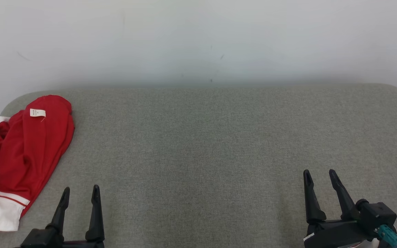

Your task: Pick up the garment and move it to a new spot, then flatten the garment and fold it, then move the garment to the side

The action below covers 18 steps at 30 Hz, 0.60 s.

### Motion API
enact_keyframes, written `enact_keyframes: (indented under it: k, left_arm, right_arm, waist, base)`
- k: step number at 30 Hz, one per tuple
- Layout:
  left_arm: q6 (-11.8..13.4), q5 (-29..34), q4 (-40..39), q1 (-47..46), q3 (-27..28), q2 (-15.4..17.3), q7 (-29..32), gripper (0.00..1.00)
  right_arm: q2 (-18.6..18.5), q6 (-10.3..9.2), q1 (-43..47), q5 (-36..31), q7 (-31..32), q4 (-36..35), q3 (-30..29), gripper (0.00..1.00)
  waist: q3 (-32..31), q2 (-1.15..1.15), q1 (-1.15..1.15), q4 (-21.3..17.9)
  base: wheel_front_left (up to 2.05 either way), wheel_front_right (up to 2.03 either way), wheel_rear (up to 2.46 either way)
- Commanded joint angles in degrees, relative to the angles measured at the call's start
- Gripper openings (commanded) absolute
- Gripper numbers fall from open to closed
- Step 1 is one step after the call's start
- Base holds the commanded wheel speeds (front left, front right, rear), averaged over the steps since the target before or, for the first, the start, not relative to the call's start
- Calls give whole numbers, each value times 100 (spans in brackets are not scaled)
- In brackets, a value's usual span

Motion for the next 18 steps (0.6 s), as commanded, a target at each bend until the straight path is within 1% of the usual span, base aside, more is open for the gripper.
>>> enact_keyframes:
  k: [1, 18]
  left_arm:
    - [-31, 171, -62, 46, -10, 29, -51, 100]
    - [-136, 767, -87, 113, 73, 32, -230, 100]
  right_arm:
    - [-19, -11, 33, -170, -57, -33, -1, 100]
    - [-21, -13, 62, -812, -240, -41, -32, 100]
  waist:
    - [-1, 0, 0, -8]
    - [5, 0, 0, -23]
  base:
    - [0, 0, 0]
    - [0, 0, 0]
